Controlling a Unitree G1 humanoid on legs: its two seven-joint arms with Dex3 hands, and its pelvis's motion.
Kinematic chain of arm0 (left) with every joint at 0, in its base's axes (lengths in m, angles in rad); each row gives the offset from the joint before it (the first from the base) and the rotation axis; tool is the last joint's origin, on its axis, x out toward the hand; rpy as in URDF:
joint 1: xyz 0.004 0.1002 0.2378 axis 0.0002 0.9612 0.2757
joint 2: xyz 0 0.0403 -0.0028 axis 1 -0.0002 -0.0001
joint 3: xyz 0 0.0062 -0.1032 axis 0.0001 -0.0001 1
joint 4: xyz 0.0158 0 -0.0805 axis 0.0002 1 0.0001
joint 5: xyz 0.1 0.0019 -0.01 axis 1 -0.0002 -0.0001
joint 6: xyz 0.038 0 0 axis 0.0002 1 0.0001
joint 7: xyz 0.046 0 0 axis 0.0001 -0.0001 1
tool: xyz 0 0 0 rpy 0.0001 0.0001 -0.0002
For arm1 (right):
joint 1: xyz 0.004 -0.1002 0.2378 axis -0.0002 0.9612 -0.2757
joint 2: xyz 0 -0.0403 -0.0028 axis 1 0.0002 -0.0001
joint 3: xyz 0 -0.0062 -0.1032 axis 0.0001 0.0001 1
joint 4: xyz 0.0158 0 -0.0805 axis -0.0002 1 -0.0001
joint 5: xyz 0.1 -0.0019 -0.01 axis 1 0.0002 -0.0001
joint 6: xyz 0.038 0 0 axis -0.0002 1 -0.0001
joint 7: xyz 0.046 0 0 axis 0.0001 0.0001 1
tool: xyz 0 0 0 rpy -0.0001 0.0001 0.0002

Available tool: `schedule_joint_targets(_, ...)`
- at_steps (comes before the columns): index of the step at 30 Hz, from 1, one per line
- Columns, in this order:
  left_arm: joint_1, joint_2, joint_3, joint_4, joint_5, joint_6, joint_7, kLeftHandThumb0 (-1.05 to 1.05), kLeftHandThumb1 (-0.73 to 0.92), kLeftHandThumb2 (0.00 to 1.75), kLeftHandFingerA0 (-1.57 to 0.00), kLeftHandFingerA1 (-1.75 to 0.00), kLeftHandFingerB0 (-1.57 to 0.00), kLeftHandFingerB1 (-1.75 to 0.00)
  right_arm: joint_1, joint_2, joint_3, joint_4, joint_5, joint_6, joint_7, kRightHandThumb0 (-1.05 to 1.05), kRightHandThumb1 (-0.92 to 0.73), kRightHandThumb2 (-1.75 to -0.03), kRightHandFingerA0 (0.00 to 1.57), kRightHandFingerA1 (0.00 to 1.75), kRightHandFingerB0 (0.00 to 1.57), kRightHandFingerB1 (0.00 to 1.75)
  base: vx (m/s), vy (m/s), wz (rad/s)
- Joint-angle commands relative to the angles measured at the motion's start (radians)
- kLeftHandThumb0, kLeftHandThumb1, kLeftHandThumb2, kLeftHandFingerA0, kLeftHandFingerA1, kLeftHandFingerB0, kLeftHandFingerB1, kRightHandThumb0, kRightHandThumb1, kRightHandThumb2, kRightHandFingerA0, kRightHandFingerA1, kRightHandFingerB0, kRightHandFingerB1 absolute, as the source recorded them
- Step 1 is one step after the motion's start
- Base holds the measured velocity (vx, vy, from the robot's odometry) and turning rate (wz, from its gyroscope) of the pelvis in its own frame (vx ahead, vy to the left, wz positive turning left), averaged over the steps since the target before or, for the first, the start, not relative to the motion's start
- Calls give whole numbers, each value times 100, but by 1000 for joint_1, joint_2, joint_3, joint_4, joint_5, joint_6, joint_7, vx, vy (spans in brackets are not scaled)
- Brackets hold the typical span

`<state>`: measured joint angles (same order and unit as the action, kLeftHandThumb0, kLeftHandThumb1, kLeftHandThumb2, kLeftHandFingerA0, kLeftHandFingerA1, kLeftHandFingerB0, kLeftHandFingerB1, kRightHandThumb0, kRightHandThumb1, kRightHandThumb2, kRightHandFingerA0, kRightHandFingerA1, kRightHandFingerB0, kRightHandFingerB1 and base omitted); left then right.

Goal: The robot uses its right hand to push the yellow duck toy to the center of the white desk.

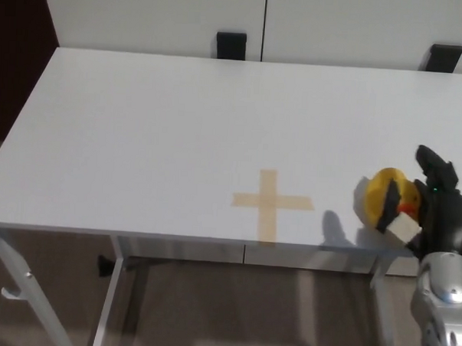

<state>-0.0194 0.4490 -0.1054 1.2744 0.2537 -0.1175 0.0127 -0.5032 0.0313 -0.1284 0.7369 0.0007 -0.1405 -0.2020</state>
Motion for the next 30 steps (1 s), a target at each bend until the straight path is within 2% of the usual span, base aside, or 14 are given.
schedule_joint_targets(1, 4, 5, 1, 4, 2, -36, -1, -20, 67, 60, -75, -56, -81, -51, -38, 52, 26, 17, -12, 19, -34, -77, -76, -117, 2, 45, 6, 39, 0, 0, 0)
schedule_joint_targets(5, 0, 1, 5, 6, -1, -33, -3, -20, 67, 60, -75, -55, -79, -51, -49, 64, 34, 18, -16, 25, -43, -77, -77, -117, 2, 45, 6, 39, 0, 0, 0)
schedule_joint_targets(6, -1, 1, 6, 7, -1, -33, -2, -19, 66, 60, -76, -58, -82, -53, -52, 72, 43, 18, -21, 23, -46, -86, -92, -78, 4, 48, 12, 38, 0, 0, 0)
schedule_joint_targets(10, 0, 2, 1, 5, 6, -36, 4, -19, 67, 60, -74, -60, -83, -52, -53, 96, 72, 17, -38, 26, -48, -86, -92, -75, 4, 46, 10, 35, 0, 0, 0)
schedule_joint_targets(11, 0, 0, 0, 6, 8, -35, 6, -18, 67, 60, -75, -64, -85, -54, -49, 107, 81, 22, -38, 20, -44, -85, -79, -118, 1, 45, 9, 36, 0, 0, 0)
schedule_joint_targets(12, -1, -1, -1, 7, 8, -34, 8, -18, 67, 60, -75, -64, -85, -54, -46, 115, 86, 26, -37, 15, -41, -85, -79, -118, 1, 45, 9, 36, 0, 0, 0)
schedule_joint_targets(13, -2, -2, -1, 9, 9, -36, 8, -18, 67, 60, -75, -61, -83, -53, -43, 124, 92, 29, -36, 13, -39, -86, -92, -79, 2, 41, 10, 31, 0, 0, 0)
schedule_joint_targets(18, -9, -8, -3, 12, 12, -31, 5, -19, 65, 59, -75, -62, -86, -54, -33, 142, 108, 24, -39, 31, -38, -85, -92, -76, 4, 40, 8, 31, 0, 0, 0)
schedule_joint_targets(19, -10, -7, -5, 9, 13, -30, 4, -20, 66, 60, -75, -60, -82, -52, -31, 151, 114, 23, -40, 31, -35, -81, -77, -119, 1, 36, 8, 31, 0, 0, 0)
schedule_joint_targets(21, -10, -6, -6, 7, 15, -30, 3, -20, 66, 60, -75, -60, -82, -52, -29, 158, 118, 24, -41, 30, -33, -81, -77, -119, 1, 36, 8, 31, 0, 0, 0)
schedule_joint_targets(22, -14, -6, -6, 5, 14, -27, 0, -21, 63, 60, -73, -49, -77, -50, -34, 164, 126, 29, -46, 31, -35, -85, -79, -120, 2, 38, 8, 30, 0, 0, 0)
schedule_joint_targets(25, -25, -9, -3, 2, 10, -15, 0, -22, 65, 60, -74, -55, -76, -50, -49, 170, 144, 39, -60, 36, -41, -86, -80, -120, 3, 39, 8, 31, 0, 0, 0)
schedule_joint_targets(26, -24, -8, -4, 1, 11, -21, 1, -20, 68, 60, -75, -63, -82, -54, -53, 172, 148, 41, -63, 37, -40, -91, -83, -121, 3, 39, 9, 32, 0, 0, 0)
schedule_joint_targets(30, -26, -4, -11, 6, 19, -29, 1, -20, 70, 61, -73, -54, -78, -52, -61, 179, 160, 42, -64, 46, -25, -93, -84, -122, 4, 37, 9, 31, 0, 0, 0)
